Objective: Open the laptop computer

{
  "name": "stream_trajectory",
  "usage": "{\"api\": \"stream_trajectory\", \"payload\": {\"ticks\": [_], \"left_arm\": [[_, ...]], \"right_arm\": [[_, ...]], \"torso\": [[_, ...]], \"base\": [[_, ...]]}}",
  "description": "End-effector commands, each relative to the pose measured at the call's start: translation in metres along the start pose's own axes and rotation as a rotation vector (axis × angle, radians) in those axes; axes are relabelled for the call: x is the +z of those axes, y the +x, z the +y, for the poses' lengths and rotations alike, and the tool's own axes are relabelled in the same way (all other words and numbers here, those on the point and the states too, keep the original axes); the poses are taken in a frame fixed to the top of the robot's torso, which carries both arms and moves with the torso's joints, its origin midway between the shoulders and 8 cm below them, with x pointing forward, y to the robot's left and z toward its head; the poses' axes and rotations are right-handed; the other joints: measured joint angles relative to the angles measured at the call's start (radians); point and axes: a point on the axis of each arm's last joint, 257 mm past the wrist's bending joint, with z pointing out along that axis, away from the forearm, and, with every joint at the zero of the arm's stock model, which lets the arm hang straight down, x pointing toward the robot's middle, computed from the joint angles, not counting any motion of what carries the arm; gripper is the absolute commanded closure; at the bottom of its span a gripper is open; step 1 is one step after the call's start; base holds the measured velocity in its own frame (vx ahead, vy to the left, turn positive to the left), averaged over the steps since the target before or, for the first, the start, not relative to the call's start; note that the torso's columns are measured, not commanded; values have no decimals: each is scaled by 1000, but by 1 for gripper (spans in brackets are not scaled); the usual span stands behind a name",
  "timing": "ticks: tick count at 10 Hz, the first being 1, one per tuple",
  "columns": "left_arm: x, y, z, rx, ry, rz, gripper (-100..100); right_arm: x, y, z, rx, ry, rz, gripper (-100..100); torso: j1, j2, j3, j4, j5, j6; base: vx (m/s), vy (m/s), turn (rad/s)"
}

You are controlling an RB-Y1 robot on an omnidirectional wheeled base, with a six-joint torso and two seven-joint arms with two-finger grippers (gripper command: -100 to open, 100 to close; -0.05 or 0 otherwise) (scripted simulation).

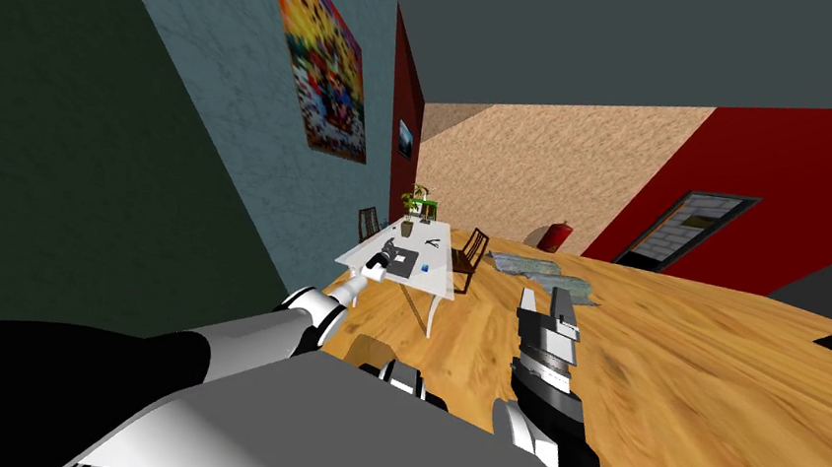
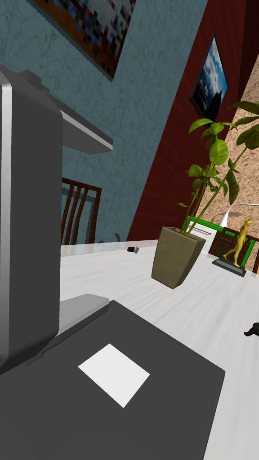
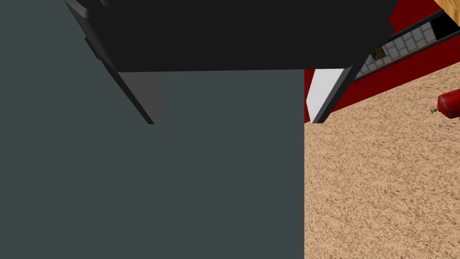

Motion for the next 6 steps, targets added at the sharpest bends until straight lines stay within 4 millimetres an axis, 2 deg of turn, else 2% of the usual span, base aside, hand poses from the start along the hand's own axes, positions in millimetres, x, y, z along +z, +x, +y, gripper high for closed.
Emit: {"api": "stream_trajectory", "payload": {"ticks": [1,3,4,6], "left_arm": [[16,13,-13,5,0,10,-100],[15,10,-10,5,-6,6,-100],[15,10,-9,5,-7,5,0],[15,10,-9,5,-7,5,0]], "right_arm": [[0,0,0,0,0,0,0],[0,0,0,0,0,0,0],[0,0,0,0,0,0,0],[0,0,0,0,0,0,0]], "torso": [[-2,2,1,1,0,2],[-1,-3,-2,-1,0,1],[-1,-4,-2,-1,0,1],[-1,-2,-1,-1,0,1]], "base": [[-43,-7,-46],[-6,1,-13],[0,0,0],[0,0,0]]}}
